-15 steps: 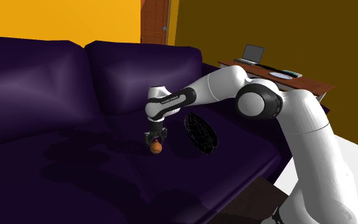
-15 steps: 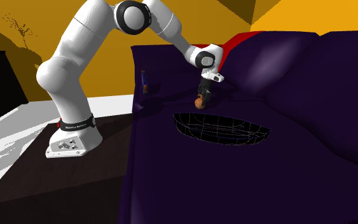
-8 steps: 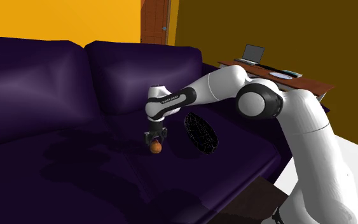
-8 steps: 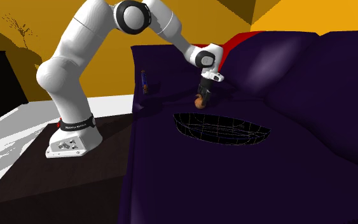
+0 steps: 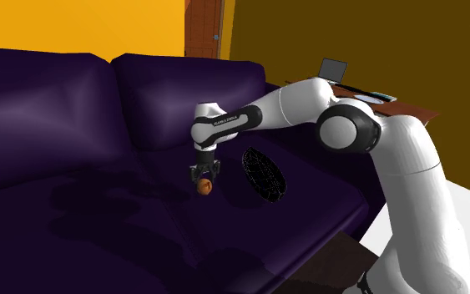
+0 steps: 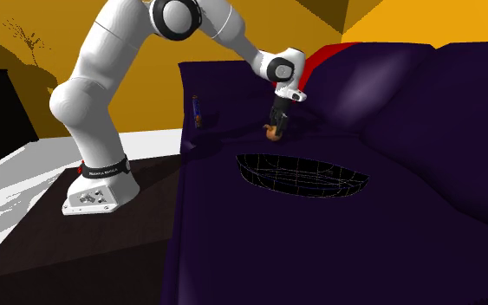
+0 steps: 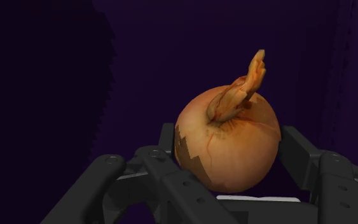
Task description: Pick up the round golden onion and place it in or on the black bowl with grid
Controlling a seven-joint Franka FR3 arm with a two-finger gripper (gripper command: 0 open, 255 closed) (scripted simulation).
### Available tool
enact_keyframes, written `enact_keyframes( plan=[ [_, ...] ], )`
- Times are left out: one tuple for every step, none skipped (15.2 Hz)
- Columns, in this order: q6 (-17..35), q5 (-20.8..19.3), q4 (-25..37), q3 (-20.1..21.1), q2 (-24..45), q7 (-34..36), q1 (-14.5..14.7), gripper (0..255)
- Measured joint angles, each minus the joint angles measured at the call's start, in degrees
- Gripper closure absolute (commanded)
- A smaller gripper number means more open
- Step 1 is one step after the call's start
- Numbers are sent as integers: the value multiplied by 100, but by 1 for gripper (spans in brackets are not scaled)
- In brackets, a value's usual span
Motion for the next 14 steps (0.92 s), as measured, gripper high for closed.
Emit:
enact_keyframes(
  plan=[
    [-55, 1, 24, 2, -32, 6, 1, 255],
    [-93, 3, -1, 3, -95, 8, -3, 255],
    [-145, 3, 18, 6, -128, 20, 3, 255],
    [-197, 4, 37, 7, -162, 22, 0, 255],
    [-271, 4, 87, 6, -185, 22, -6, 255],
    [-328, 5, 100, 5, -229, 17, -14, 255],
    [-380, 5, 112, 4, -269, 15, -21, 255],
    [-426, 6, 124, 6, -304, 25, -17, 255],
    [-480, 8, 136, 7, -345, 26, -21, 255],
    [-552, 7, 186, 9, -369, 39, -16, 255],
    [-613, 6, 236, 10, -379, 44, -15, 255],
    [-675, 6, 260, 11, -417, 51, -15, 255],
    [-753, 6, 317, 11, -439, 55, -17, 255],
    [-820, 7, 358, 13, -466, 63, -16, 255]
  ],
)
